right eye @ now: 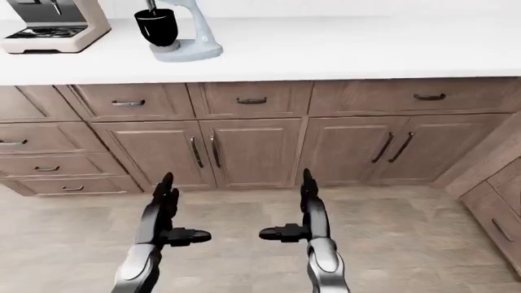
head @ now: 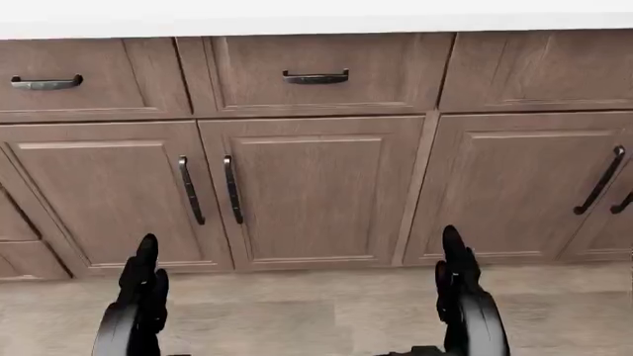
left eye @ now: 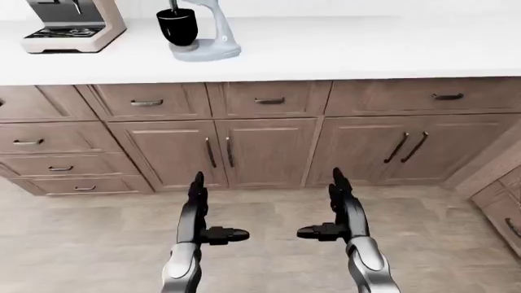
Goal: Open the stand mixer head.
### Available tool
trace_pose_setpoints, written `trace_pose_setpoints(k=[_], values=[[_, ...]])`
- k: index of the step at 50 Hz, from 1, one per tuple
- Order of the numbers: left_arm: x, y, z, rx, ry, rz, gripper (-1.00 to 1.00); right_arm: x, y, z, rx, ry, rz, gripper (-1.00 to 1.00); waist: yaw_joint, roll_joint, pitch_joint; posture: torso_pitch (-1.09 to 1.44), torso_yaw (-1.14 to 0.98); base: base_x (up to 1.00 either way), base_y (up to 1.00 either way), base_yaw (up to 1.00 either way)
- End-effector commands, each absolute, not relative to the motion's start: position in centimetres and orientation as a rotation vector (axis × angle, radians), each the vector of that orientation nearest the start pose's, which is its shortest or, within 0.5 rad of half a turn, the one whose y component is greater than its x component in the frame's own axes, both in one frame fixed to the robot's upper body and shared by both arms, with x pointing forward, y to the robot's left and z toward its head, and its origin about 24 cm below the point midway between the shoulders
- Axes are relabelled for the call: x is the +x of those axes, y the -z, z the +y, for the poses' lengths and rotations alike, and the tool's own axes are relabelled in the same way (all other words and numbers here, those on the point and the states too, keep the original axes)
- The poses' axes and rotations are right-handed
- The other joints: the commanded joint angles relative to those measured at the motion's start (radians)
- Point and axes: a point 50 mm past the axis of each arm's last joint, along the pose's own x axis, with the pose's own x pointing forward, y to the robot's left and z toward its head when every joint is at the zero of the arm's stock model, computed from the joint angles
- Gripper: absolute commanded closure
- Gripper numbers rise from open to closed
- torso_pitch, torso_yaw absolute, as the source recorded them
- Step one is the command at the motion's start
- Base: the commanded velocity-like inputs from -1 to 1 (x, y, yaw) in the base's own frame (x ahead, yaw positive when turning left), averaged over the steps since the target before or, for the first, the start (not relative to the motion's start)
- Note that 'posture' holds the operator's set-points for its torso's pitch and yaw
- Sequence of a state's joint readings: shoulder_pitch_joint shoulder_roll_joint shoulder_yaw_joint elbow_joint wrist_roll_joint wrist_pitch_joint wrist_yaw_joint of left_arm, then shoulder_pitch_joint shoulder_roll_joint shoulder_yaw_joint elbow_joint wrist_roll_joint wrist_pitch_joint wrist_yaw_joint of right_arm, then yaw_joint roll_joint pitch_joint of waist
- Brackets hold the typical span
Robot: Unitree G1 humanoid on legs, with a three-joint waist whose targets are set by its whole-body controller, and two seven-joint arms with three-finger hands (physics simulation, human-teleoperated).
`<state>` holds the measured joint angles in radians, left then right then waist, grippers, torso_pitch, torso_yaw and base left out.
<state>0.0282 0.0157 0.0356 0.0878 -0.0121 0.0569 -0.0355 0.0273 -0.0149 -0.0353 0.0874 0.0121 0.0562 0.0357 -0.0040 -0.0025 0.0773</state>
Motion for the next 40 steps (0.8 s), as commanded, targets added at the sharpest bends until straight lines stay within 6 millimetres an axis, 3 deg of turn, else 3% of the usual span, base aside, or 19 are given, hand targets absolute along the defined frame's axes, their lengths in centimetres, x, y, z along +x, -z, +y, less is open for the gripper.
trace_pose_setpoints(k=[1,3,4,5,7,8,19,28,30,33,34,35,40], values=[[25.6,-4.1,16.2,-0.003,-0.005,0.000,-1.00,25.2,-4.2,-15.8,-0.010,-0.023,-0.009,-1.00,-0.002,-0.008,-0.001,0.00,0.00,0.00,0.00,0.00],[25.6,-4.1,16.2,-0.004,-0.005,0.000,-1.00,25.2,-4.4,-15.8,-0.010,-0.027,-0.017,-1.00,0.006,-0.001,-0.062,0.00,0.00,0.00,0.00,0.00],[25.6,-4.1,16.2,-0.004,-0.005,0.000,-1.00,25.2,-4.4,-15.8,-0.009,-0.030,-0.018,-1.00,0.006,-0.002,-0.052,0.00,0.00,0.00,0.00,0.00],[25.6,-4.1,16.3,-0.004,-0.006,0.000,-1.00,25.1,-4.4,-15.8,-0.010,-0.031,-0.021,-1.00,0.006,-0.006,-0.016,0.00,0.00,0.00,0.00,0.00],[25.6,-4.1,16.3,-0.004,-0.006,-0.001,-1.00,25.1,-4.4,-15.7,-0.006,-0.033,-0.021,-1.00,0.005,-0.007,-0.069,0.00,0.00,0.00,0.00,0.00],[25.6,-4.1,16.3,-0.004,-0.005,-0.002,-1.00,25.1,-4.4,-15.7,-0.004,-0.035,-0.024,-1.00,0.006,-0.007,-0.075,0.00,0.00,0.00,0.00,0.00],[25.3,-4.7,15.9,0.018,0.021,-0.061,-1.00,24.7,-5.6,-15.3,-0.047,-0.079,-0.135,-1.00,0.006,-0.003,-0.085,0.00,0.00,0.00,0.00,0.00],[23.0,-11.5,15.5,0.010,0.049,-0.368,-1.00,22.8,-10.9,-13.6,-0.056,-0.202,-0.329,-1.00,0.006,-0.004,-0.089,0.00,0.00,0.00,0.00,0.00],[22.6,-12.6,15.6,-0.005,0.053,-0.395,-1.00,22.1,-12.5,-13.3,-0.055,-0.224,-0.369,-1.00,0.005,-0.003,-0.088,0.00,0.00,0.00,0.00,0.00],[22.6,-12.6,15.6,-0.005,0.053,-0.397,-1.00,22.0,-12.6,-13.3,-0.054,-0.225,-0.371,-1.00,0.007,-0.002,-0.085,0.00,0.00,0.00,0.00,0.00],[21.6,-14.8,15.7,-0.043,0.069,-0.469,-1.00,20.9,-15.2,-12.9,-0.052,-0.259,-0.434,-1.00,0.007,-0.001,-0.084,0.00,0.00,0.00,0.00,0.00],[21.3,-15.8,15.9,-0.051,0.048,-0.509,-1.00,20.4,-16.3,-12.8,-0.060,-0.262,-0.466,-1.00,0.008,-0.002,-0.091,0.00,0.00,0.00,0.00,0.00],[19.9,-18.7,16.0,-0.086,0.044,-0.559,-1.00,19.3,-18.5,-12.6,-0.054,-0.273,-0.521,-1.00,0.006,-0.001,-0.081,0.00,0.00,0.00,0.00,0.00]])
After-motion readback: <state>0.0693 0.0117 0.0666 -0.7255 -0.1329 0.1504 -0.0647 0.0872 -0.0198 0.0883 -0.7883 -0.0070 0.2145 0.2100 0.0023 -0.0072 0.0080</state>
